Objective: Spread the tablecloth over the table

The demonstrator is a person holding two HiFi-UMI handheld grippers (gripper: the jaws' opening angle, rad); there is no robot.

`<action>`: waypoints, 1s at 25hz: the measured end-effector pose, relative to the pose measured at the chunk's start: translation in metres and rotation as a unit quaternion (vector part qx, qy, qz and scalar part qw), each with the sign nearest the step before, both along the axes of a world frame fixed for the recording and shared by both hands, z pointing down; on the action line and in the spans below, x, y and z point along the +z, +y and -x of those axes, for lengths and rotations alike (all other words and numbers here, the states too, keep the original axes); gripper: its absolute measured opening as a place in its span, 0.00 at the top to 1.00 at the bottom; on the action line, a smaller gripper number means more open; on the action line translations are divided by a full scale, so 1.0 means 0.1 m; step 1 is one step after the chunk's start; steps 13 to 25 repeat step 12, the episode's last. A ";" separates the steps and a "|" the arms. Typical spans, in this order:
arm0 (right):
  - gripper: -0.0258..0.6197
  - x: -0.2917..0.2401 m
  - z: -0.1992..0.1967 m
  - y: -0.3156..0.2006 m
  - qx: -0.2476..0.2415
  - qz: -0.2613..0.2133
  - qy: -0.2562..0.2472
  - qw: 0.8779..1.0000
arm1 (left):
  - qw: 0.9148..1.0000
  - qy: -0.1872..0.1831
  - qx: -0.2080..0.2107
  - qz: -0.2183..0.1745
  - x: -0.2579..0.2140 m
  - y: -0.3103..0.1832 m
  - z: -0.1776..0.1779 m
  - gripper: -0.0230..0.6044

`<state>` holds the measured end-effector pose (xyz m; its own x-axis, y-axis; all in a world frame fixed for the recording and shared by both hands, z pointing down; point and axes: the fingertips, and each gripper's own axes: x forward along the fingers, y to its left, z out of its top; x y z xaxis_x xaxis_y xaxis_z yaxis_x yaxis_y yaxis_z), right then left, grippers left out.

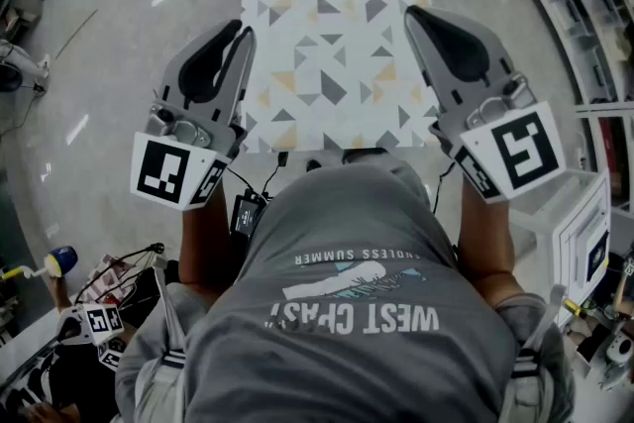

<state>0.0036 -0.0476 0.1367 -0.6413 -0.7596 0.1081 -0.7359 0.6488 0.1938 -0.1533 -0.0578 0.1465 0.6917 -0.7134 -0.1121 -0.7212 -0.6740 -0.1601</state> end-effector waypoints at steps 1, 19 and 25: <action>0.95 0.00 0.00 0.00 0.000 0.000 0.000 1.000 | 1.000 0.000 0.000 0.001 0.01 0.00 0.00 0.89; 0.95 0.03 0.00 -0.03 0.000 0.007 0.002 1.000 | 1.000 -0.001 -0.001 0.011 0.08 -0.03 0.02 0.89; 0.95 0.03 0.00 -0.03 0.000 0.007 0.002 1.000 | 1.000 -0.001 -0.001 0.011 0.08 -0.03 0.02 0.89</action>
